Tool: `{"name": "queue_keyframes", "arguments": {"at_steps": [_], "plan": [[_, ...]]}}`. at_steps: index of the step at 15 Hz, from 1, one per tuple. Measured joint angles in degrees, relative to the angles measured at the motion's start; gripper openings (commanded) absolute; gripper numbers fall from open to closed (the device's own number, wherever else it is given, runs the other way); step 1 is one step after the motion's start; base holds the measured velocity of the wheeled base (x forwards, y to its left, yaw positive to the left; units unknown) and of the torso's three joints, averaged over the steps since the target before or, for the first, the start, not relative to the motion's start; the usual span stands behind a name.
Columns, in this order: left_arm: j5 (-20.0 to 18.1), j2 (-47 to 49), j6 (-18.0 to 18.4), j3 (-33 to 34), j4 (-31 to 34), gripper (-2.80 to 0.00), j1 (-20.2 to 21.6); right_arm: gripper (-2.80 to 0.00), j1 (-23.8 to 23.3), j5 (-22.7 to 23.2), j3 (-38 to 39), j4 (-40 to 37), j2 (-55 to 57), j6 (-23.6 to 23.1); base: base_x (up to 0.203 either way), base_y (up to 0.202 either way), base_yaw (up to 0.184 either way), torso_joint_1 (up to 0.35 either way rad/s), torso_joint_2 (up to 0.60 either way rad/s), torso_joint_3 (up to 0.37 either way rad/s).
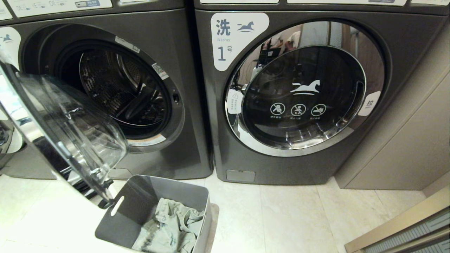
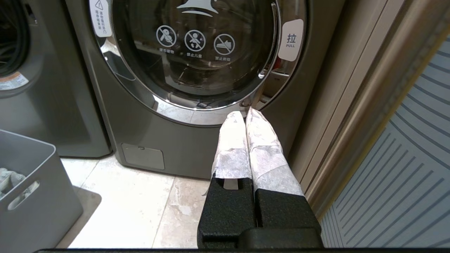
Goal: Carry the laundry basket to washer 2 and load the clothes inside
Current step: Open the lid of the washing machine
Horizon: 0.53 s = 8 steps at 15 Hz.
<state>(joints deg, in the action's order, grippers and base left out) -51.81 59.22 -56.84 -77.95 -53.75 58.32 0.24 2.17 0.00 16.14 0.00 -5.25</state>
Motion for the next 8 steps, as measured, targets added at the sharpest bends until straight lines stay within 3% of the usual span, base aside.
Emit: {"name": "queue_keyframes", "arguments": {"at_steps": [2, 3, 8], "plan": [[-2.5, -3.0, -1.1, -0.1, 2.7, 0.0, -0.1, -2.8, 0.0, 0.0, 0.0, 0.0, 0.0, 0.0, 0.0, 0.0, 0.0, 0.0, 0.0, 0.0], [-4.4, -3.8, -1.1, 0.1, 5.4, -2.8, -0.1, -2.8, 0.0, 0.0, 0.0, 0.0, 0.0, 0.0, 0.0, 0.0, 0.0, 0.0, 0.0, 0.0], [-7.2, -3.9, -0.7, 1.5, 15.6, -2.8, -1.0, -2.8, 0.0, 0.0, 0.0, 0.0, 0.0, 0.0, 0.0, 0.0, 0.0, 0.0, 0.0, 0.0]]}}
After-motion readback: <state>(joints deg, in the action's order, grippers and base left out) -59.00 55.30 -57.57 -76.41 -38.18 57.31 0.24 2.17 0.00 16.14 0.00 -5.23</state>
